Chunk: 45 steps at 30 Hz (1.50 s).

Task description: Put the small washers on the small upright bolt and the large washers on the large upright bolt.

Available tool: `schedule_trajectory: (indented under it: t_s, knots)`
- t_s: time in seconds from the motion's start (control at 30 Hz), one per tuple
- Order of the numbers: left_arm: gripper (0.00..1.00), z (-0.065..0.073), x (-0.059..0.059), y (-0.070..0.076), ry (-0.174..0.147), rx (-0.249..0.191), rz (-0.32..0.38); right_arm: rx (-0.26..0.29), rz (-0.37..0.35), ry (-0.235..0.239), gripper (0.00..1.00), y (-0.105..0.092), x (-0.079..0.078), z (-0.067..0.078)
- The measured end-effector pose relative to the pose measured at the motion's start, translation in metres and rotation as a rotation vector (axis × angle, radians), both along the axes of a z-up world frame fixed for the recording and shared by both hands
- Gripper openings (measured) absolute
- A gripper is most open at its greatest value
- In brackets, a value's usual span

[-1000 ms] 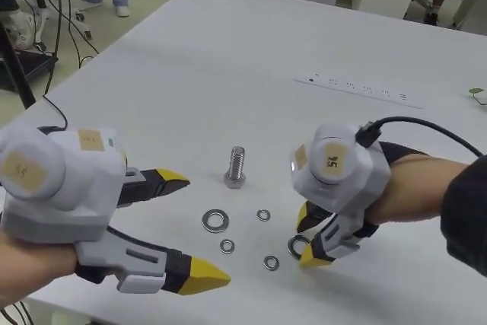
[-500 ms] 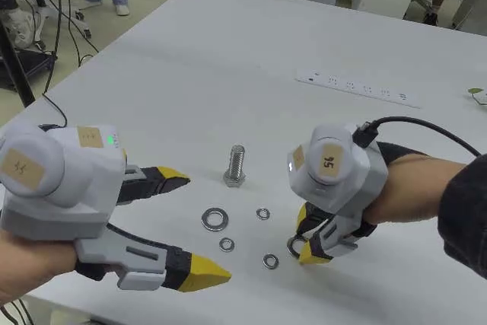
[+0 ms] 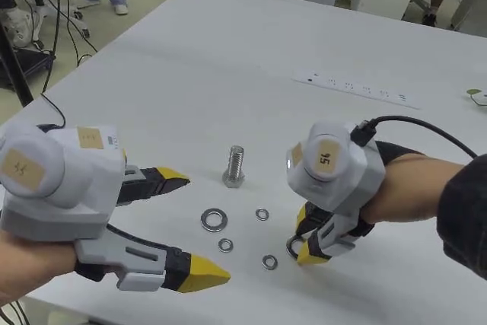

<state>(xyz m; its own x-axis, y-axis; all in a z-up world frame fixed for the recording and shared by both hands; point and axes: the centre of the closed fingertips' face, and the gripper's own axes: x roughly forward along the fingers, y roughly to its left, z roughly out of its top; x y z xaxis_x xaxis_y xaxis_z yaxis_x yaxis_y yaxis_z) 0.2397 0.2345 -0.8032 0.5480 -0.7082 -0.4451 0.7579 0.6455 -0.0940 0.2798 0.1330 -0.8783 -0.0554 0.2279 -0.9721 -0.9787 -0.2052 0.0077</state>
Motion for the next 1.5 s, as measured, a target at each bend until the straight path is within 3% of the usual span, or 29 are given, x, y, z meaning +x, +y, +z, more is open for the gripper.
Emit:
schedule_trajectory:
  t_s: [0.57,0.87,1.5]
  knots:
    - [0.82,-0.002,0.003,0.0,0.003,-0.004,-0.001,-0.017,-0.003,-0.01,0.23,-0.004,0.007,0.011]
    - [0.82,-0.002,0.003,0.0,-0.002,-0.008,0.001,0.001,0.01,-0.027,0.23,0.005,0.008,0.034]
    - [0.82,0.004,0.006,0.01,-0.026,-0.027,0.058,0.044,0.028,-0.094,0.23,0.029,0.031,0.069]
